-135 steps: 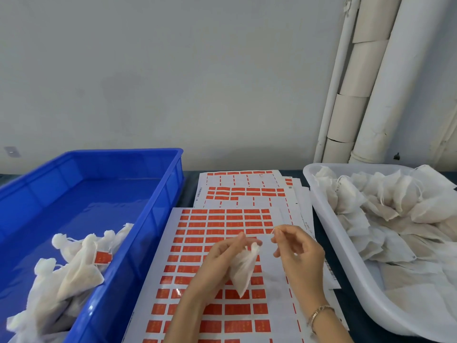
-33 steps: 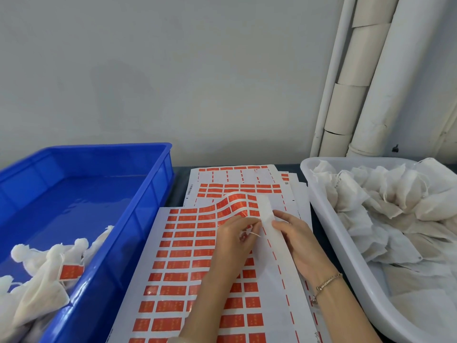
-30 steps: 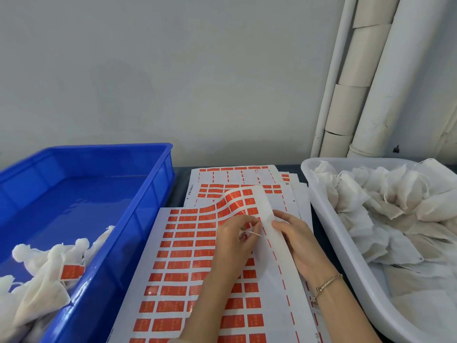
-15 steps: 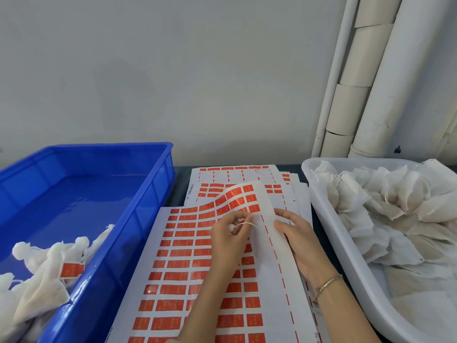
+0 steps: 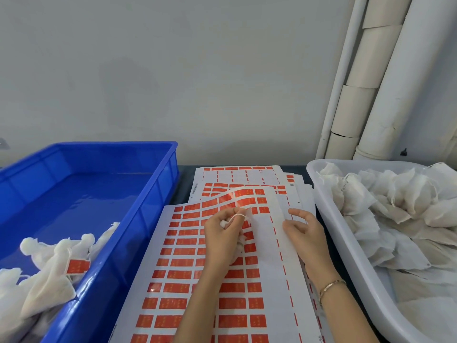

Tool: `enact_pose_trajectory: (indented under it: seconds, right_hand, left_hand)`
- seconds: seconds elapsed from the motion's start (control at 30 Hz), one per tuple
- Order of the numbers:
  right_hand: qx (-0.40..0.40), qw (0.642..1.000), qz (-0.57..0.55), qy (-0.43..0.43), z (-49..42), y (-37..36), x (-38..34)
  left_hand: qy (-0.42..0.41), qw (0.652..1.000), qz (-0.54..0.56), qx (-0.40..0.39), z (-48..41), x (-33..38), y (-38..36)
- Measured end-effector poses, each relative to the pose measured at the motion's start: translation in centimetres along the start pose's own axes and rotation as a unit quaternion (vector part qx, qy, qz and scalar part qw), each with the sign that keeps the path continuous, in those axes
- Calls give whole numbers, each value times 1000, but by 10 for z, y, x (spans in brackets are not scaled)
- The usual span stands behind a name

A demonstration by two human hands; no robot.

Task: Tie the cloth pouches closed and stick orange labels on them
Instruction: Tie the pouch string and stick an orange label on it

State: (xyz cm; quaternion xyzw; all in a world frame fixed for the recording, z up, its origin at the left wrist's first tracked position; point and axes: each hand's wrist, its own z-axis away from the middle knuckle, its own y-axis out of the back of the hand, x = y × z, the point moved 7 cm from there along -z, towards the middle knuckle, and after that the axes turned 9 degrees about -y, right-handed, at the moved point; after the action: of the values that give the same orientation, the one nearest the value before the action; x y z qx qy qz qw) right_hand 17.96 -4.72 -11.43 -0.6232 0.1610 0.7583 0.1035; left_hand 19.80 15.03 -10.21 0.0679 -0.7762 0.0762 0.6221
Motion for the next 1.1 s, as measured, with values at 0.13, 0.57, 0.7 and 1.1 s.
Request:
enact_pose_trajectory:
  seconds: [0.13,0.57,0.7,1.1]
  right_hand:
    - [40,997,42,57,2,1,-5]
    - [-69,981,35,180,24,-31,-27]
    - [-13,981,45,188,19,-18,-25]
    - [-257,966,-5,27,5,-43,-8]
  left_hand:
    - [-10,1000,11,-2,1,7,2]
    - [7,992,-10,-128,8,6,-11]
    - [8,992,-20,-127,8,7,-11]
    - [5,995,-17,-95,3,5,-5]
